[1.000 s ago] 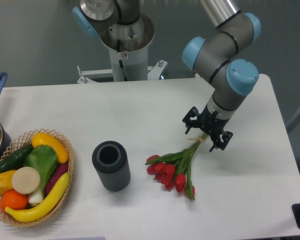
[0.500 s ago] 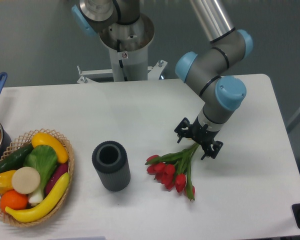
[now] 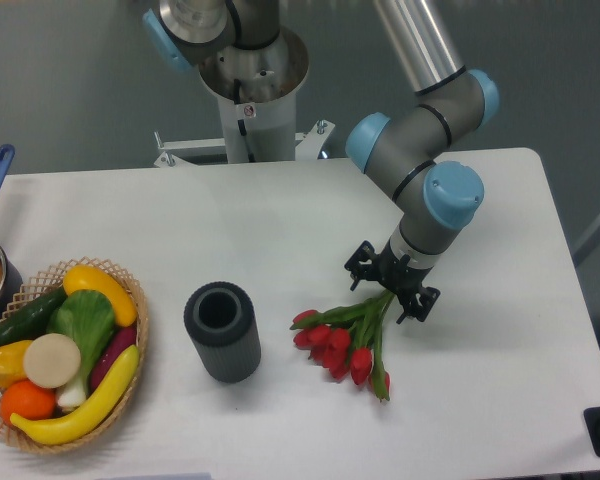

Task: Pick up the flowers from the table
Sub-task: 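Lower the gripper around the tulip stems near the twine, then close the gripper on the tulip stems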

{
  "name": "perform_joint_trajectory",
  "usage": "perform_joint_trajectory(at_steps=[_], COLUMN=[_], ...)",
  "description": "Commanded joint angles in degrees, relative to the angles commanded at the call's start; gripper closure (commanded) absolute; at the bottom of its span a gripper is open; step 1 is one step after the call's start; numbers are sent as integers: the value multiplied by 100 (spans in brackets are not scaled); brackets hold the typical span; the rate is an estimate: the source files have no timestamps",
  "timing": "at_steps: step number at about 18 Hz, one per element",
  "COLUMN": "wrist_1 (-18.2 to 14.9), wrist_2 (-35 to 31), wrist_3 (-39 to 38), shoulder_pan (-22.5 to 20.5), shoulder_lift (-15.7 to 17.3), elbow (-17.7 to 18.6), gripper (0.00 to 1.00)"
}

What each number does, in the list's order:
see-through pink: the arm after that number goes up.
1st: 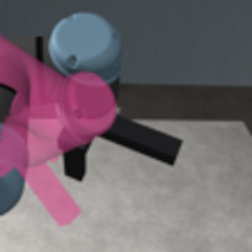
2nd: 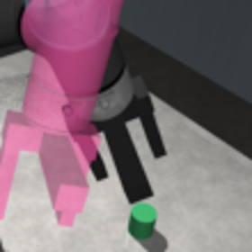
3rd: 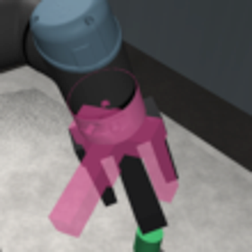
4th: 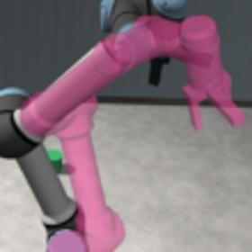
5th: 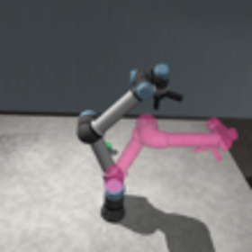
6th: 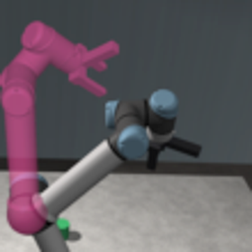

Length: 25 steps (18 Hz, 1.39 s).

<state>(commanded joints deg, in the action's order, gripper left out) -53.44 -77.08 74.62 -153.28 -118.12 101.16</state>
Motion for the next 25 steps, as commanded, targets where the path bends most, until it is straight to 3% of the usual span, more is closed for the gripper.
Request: perform_joint_trajectory(at_steps=[7,16,18,20,23,25], wrist_1=[202,202,193,185,176,176], wrist_2=[-26,-18,-18,-18,-18,-9], wrist_3=[-62,-70,-70,-79,-88,-88], shoulder_pan=[71,71,71,71,71,62], shoulder_lift=[-132,-106,-97,-70,-44,-44], elbow=[0,0,0,0,0,0], gripper=[9,41,43,55,63,64])
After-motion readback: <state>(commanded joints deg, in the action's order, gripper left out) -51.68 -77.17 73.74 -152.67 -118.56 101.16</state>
